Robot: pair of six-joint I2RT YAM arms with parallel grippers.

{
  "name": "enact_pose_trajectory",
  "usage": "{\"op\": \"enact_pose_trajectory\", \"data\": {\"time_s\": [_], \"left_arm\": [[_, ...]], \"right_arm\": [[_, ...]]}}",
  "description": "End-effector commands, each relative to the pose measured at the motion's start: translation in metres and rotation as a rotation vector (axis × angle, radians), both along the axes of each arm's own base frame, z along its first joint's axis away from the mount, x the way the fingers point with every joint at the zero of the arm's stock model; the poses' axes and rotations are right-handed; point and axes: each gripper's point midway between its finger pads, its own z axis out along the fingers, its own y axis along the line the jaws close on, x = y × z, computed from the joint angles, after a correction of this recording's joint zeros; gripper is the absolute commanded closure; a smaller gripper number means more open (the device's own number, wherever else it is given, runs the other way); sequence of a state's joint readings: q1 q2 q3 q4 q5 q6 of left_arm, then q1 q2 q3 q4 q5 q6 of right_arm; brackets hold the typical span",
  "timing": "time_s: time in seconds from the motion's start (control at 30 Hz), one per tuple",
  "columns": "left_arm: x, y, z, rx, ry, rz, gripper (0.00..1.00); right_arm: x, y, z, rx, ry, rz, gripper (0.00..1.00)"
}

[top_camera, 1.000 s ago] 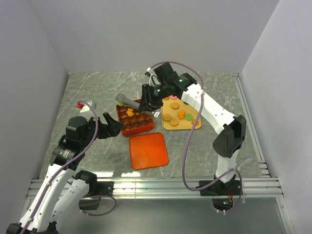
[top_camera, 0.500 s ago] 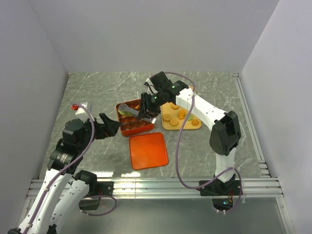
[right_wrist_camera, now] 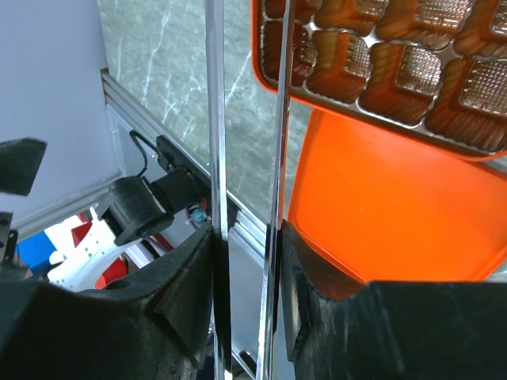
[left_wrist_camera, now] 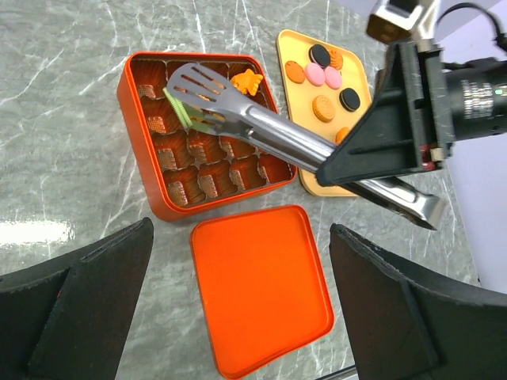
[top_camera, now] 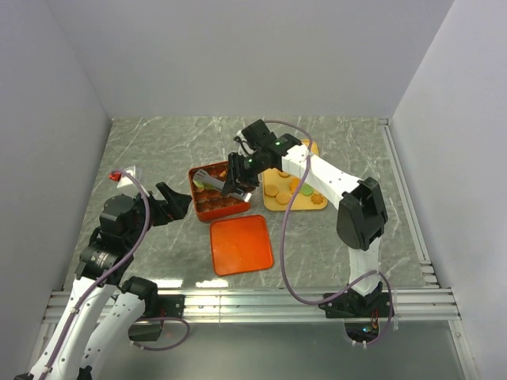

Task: Pack the cookies

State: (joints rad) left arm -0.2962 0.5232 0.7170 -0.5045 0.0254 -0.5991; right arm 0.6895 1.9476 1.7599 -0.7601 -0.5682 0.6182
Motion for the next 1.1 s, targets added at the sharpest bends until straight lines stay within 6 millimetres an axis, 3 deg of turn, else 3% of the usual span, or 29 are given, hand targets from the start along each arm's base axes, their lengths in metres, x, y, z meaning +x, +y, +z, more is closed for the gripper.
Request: {"op": "enact_pose_trajectory", "data": {"time_s": [0.0, 0.43, 0.77, 1.07], "left_arm": [[0.000, -0.001, 0.014, -0.015, -0.033, 0.003, 0.01], [0.000, -0.002, 0.014, -0.015, -0.035, -0.009, 0.01], [0.000, -0.003, 0.014, -0.014, -0.035, -0.014, 0.01], [-0.001, -0.004, 0.014, -0.015, -0.035, -0.022, 0.01]], "right_arm": [[0.008, 0.013, 0.007, 0.034, -0.031, -0.002, 0.61], [0.012, 0.019, 0.004, 0.008, -0.035, -0.012, 0.52], [0.018, 0.016, 0.012, 0.000, -0.063, -0.037, 0.49], [0.024, 0.011, 0.034, -0.006, -0.123, -0.078, 0.48]]}}
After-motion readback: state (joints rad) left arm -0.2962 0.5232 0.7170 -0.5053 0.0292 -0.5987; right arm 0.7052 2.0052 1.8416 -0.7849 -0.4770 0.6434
